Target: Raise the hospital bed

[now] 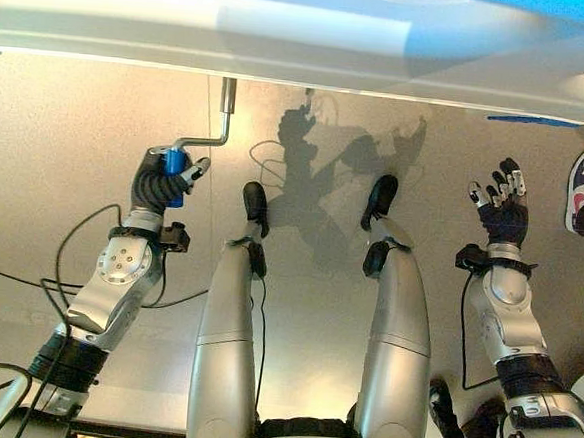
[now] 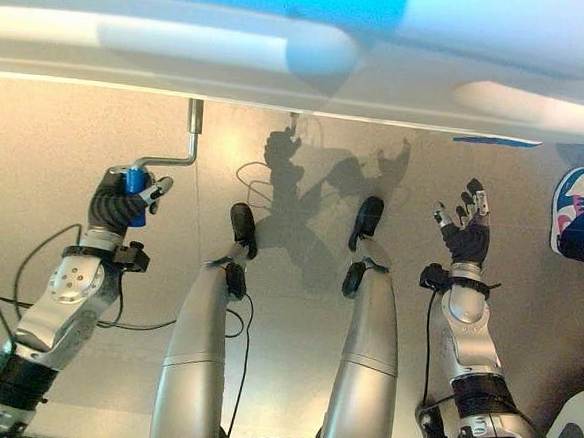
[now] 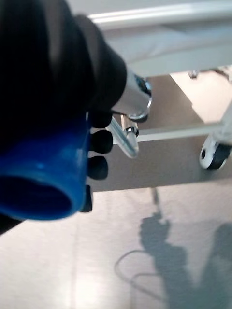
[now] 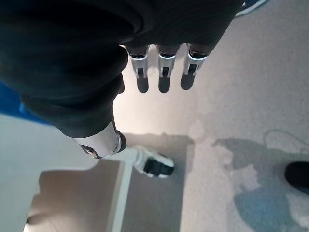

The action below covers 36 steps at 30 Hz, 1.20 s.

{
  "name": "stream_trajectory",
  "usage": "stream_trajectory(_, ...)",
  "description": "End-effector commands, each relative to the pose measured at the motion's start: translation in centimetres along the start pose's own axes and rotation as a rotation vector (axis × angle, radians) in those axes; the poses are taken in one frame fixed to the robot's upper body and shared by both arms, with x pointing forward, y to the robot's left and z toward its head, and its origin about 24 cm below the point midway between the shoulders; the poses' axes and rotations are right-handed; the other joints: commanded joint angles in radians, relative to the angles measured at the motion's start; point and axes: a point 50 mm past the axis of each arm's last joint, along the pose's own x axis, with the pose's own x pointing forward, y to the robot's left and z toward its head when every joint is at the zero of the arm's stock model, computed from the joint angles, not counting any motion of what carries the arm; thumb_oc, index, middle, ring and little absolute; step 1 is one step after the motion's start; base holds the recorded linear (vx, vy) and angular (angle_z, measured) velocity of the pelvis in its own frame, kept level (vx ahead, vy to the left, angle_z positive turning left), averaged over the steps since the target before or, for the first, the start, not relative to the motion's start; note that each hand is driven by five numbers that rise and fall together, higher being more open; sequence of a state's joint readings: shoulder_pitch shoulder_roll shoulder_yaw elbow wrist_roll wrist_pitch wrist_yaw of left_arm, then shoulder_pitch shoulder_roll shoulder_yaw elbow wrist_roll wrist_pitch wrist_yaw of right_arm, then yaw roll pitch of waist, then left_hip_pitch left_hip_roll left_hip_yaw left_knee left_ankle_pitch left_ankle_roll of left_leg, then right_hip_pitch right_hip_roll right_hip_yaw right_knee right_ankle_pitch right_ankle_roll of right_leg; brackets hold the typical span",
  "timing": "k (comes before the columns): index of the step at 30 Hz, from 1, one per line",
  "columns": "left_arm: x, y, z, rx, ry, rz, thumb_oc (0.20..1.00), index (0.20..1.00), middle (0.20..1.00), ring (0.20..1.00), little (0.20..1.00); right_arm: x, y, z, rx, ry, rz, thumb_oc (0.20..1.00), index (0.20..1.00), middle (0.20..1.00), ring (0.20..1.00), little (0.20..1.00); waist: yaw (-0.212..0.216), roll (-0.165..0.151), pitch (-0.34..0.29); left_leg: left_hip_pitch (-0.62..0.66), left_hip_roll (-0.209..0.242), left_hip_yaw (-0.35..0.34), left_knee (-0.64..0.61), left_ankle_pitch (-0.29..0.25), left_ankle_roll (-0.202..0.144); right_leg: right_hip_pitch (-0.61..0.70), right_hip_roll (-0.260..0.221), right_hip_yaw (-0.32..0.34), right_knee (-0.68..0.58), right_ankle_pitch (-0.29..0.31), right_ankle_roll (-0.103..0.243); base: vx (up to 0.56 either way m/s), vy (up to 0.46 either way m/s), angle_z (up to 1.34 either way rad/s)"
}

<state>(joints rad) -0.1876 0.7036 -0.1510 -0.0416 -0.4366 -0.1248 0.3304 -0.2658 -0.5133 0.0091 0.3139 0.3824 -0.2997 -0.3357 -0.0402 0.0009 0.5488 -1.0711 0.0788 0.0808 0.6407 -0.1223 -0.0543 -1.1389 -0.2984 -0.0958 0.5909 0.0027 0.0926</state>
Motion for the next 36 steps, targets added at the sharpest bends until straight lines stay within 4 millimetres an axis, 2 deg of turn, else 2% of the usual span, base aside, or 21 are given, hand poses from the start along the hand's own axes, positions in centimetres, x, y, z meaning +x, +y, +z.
stream_trajectory(1,0.5,8.7,5.6,0.128,-0.317,0.422,0.2,0.2,0.2,0.2,0.2,0.1,-3.1,1.8,-0.081,-0.098,-0.043,1.0,1.0,1.0,1.0,1.0,0.015,0.088,-0.029,0.021,-0.04,-0.029,-0.103,0.04,0.065,0.033,-0.031,0.036,-0.012,0.029,0.079,0.02,0.054,-0.05)
stream_trajectory(2,0.7,9.4,5.2,0.206,-0.292,0.452,0.2,0.2,0.2,0.2,0.2,0.3,-3.1,2.1,-0.083,-0.111,-0.045,1.0,1.0,1.0,1.0,1.0,0.012,0.089,-0.029,0.019,-0.039,-0.027,-0.1,0.04,0.066,0.029,-0.029,0.039,-0.009,0.029,0.079,0.01,0.031,-0.04)
stream_trajectory(4,1.1,9.9,4.6,0.251,-0.262,0.48,0.2,0.2,0.2,0.2,0.2,0.4,-3.2,2.2,-0.086,-0.115,-0.046,1.0,1.0,1.0,1.0,1.0,0.009,0.087,-0.029,0.017,-0.039,-0.024,-0.099,0.04,0.066,0.028,-0.027,0.042,-0.01,0.03,0.078,0.01,0.027,-0.04)
stream_trajectory(13,2.6,10.9,2.4,0.479,-0.124,0.529,0.2,0.2,0.2,0.2,0.2,0.7,-3.0,2.7,-0.077,-0.137,-0.043,1.0,1.0,1.0,1.0,1.0,-0.005,0.076,-0.029,0.006,-0.033,-0.022,-0.092,0.037,0.067,0.014,-0.016,0.049,-0.01,0.031,0.078,0.01,0.011,-0.04)
stream_trajectory(14,2.7,11.3,1.5,0.471,-0.073,0.549,0.2,0.2,0.2,0.2,0.2,0.8,-2.8,2.7,-0.072,-0.138,-0.036,1.0,1.0,1.0,1.0,1.0,-0.01,0.072,-0.029,0.004,-0.033,-0.023,-0.09,0.037,0.067,0.011,-0.013,0.051,-0.01,0.031,0.078,0.01,0.016,-0.04)
stream_trajectory(19,3.9,11.3,0.2,0.54,0.012,0.561,0.2,0.2,0.2,0.2,0.2,1.0,-2.4,2.9,-0.057,-0.153,-0.038,1.0,1.0,1.0,1.0,1.0,-0.022,0.053,-0.029,-0.022,-0.032,-0.025,-0.06,0.026,0.072,-0.015,0.001,0.061,0.008,0.029,0.077,0.01,0.002,-0.09)
stream_trajectory(20,4.3,11.7,-0.4,0.57,0.06,0.571,0.2,0.2,0.2,0.2,0.2,1.1,-2.2,3.0,-0.059,-0.157,-0.029,1.0,1.0,1.0,1.0,1.0,-0.033,0.041,-0.029,-0.034,-0.027,-0.027,-0.048,0.025,0.07,-0.02,0.004,0.058,0.009,0.027,0.075,0.01,-0.017,-0.09)
stream_trajectory(26,5.6,11.4,-0.5,0.616,0.094,0.549,0.2,0.2,0.2,0.2,0.2,1.0,-2.1,2.9,-0.047,-0.152,-0.028,1.0,1.0,1.0,1.0,1.0,-0.042,0.027,-0.029,-0.045,-0.017,-0.032,-0.035,0.023,0.066,-0.029,0.013,0.057,0.012,0.015,0.069,0.0,-0.013,-0.03)
stream_trajectory(29,6.5,11.2,-1.8,0.682,0.206,0.522,0.2,0.2,0.2,0.2,0.2,0.9,-1.5,2.9,-0.029,-0.153,-0.004,1.0,1.0,1.0,1.0,1.0,-0.059,0.007,-0.029,-0.058,-0.012,-0.03,-0.019,0.021,0.064,-0.043,0.022,0.06,0.023,0.013,0.066,0.0,-0.023,-0.02)
stream_trajectory(36,7.8,10.4,-2.3,0.744,0.281,0.48,0.2,0.2,0.2,0.2,0.2,0.6,-0.8,2.5,-0.006,-0.135,0.021,1.0,1.0,1.0,1.0,1.0,-0.077,-0.018,-0.029,-0.083,-0.003,-0.033,0.009,0.013,0.06,-0.066,0.039,0.06,0.037,0.011,0.062,0.0,-0.017,-0.02)
